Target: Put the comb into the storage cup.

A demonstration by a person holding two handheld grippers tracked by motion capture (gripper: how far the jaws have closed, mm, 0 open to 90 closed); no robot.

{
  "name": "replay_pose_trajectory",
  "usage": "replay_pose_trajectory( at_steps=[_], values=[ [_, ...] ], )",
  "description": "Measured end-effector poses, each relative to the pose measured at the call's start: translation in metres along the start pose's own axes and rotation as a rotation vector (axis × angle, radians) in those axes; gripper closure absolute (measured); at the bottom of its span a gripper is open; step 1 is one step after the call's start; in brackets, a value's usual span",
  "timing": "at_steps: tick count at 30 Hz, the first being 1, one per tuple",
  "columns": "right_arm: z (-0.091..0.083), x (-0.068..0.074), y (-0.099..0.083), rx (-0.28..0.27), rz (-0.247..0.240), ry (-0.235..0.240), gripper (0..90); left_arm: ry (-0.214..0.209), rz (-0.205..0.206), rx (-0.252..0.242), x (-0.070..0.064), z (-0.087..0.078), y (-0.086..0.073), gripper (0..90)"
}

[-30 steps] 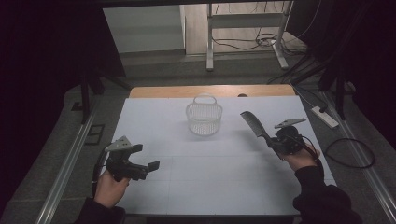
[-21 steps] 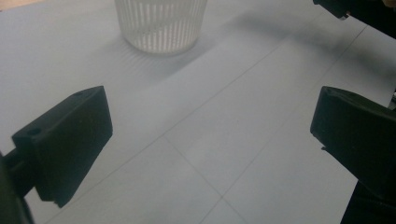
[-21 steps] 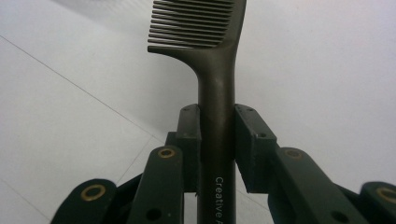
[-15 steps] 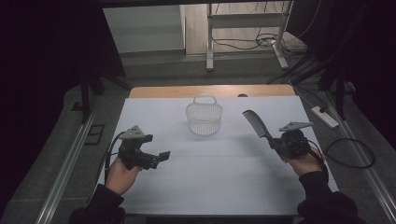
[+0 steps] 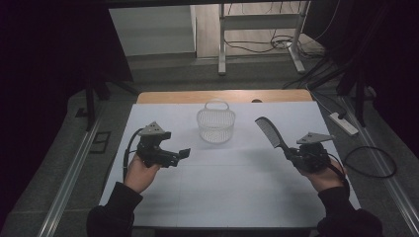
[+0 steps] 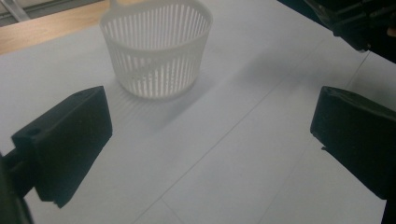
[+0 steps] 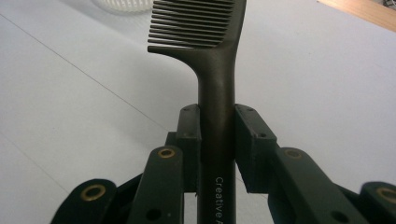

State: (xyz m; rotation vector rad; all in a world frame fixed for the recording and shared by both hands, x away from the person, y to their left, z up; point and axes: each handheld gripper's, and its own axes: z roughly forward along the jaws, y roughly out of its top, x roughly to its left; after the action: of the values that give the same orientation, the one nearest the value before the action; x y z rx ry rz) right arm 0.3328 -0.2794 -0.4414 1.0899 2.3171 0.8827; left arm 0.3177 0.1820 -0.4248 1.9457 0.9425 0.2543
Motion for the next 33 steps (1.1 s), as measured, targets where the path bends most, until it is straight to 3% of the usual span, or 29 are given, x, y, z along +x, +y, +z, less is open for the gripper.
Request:
replay_pose_trajectory(
  at_steps=[13, 22, 33],
  values=[
    [-0.01, 0.006, -0.005, -0.042, -0.004, 0.007, 72.3, -0.049, 0.006, -0.017, -0.006, 0.014, 0.022, 0.0],
    [-0.016, 0.015, -0.009, -0.065, -0.019, 0.011, 72.3, -0.072, -0.011, -0.016, -0.006, 0.012, 0.019, 0.0],
    [-0.019, 0.04, -0.01, -0.09, -0.069, 0.017, 72.3, -0.108, -0.033, -0.022, -0.007, 0.009, 0.02, 0.0]
  ],
)
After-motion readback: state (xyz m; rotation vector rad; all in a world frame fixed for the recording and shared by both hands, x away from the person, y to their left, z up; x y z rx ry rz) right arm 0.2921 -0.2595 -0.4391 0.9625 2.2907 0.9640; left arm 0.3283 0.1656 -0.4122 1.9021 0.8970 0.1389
